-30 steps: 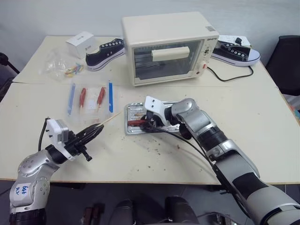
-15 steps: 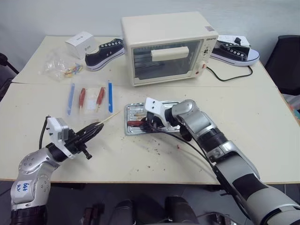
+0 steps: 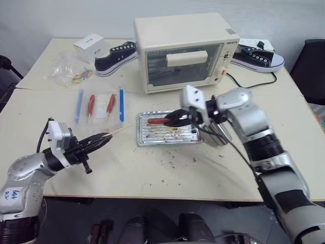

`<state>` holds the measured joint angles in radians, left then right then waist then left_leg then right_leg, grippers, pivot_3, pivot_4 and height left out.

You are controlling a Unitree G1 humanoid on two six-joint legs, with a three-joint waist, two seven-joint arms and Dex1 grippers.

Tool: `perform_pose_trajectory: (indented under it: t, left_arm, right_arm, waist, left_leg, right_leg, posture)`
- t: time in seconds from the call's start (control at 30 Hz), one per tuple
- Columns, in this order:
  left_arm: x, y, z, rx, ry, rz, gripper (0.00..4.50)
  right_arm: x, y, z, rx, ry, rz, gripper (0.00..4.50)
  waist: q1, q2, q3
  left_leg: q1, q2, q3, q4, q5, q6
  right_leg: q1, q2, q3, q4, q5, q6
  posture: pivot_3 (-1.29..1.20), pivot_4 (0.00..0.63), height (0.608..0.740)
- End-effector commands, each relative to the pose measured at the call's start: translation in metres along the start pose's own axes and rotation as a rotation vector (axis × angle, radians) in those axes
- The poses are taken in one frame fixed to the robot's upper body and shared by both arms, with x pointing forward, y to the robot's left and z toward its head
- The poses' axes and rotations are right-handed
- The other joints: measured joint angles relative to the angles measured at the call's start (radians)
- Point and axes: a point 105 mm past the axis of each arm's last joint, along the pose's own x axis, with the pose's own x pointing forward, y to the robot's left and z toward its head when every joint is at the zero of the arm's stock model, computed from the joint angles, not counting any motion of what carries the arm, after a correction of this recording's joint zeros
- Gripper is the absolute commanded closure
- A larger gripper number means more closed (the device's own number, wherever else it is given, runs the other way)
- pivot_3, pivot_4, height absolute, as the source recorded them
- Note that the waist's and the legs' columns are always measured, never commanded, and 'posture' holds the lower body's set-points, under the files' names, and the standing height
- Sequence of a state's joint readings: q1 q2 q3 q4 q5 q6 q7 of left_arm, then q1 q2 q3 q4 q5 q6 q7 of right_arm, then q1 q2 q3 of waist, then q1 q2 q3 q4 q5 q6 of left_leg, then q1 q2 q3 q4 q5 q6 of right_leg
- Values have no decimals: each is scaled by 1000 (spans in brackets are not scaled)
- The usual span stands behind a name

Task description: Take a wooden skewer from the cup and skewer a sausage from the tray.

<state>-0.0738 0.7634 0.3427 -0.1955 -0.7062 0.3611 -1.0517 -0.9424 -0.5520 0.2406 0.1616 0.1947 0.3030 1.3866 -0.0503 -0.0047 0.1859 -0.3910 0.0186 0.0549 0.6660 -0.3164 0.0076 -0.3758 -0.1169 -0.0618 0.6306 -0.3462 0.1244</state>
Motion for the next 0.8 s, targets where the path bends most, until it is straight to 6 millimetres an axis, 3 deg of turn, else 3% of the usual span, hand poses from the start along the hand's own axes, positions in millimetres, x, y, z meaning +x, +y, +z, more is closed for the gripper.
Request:
perform_pose_trajectory:
  t: [0.03, 0.3, 0.8]
  left_arm:
    - [8, -16, 14, 10, 7, -142, 4500]
    - [24, -18, 26, 28, -10, -217, 4500]
    - [32, -18, 25, 25, -28, -220, 4500]
  right_arm:
    - [-10, 11, 10, -40, -40, 37, 3698]
    - [-9, 21, 9, -22, -46, 52, 3698]
    - [-7, 21, 8, -6, -46, 47, 3698]
  waist:
    - [1, 0, 0]
    - [0, 0, 0]
    - [21, 0, 0]
  left_leg:
    - [0, 0, 0, 0, 0, 0]
    - [1, 0, 1, 0, 0, 0]
    - [0, 0, 1, 1, 0, 0]
  right_leg:
    - [0, 0, 0, 0, 0, 0]
    - [0, 1, 1, 1, 0, 0]
    - [0, 1, 1, 1, 0, 0]
  posture:
    - [0, 150, 740]
    - [0, 150, 740]
    - [0, 150, 740]
